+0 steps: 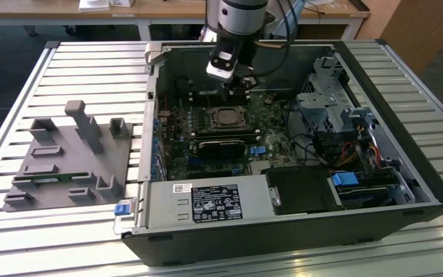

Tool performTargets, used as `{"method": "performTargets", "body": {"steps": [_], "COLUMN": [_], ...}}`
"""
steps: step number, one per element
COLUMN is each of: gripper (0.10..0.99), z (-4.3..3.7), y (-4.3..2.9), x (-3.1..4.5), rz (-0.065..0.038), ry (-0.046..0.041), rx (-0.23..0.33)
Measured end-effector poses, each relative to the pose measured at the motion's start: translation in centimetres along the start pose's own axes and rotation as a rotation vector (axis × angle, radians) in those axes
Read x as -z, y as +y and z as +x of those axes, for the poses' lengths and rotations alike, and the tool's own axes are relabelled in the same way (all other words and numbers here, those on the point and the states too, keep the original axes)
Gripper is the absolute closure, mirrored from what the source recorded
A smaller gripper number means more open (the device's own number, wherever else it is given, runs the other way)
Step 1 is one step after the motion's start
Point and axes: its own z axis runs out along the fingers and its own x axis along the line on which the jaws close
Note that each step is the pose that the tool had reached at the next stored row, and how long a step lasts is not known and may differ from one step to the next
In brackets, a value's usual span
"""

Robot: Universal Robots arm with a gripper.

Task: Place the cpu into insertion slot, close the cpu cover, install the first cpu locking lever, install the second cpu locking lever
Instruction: 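Install the first cpu locking lever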

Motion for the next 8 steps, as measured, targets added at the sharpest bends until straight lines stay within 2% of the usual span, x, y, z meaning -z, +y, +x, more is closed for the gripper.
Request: {"method": "performTargets", "body": {"steps": [8], "gripper": [0.980], "z": [0.00], "y": [0.00], "x": [-0.01], "rz": [0.009], "ry": [0.0016], "rx": [0.145]}}
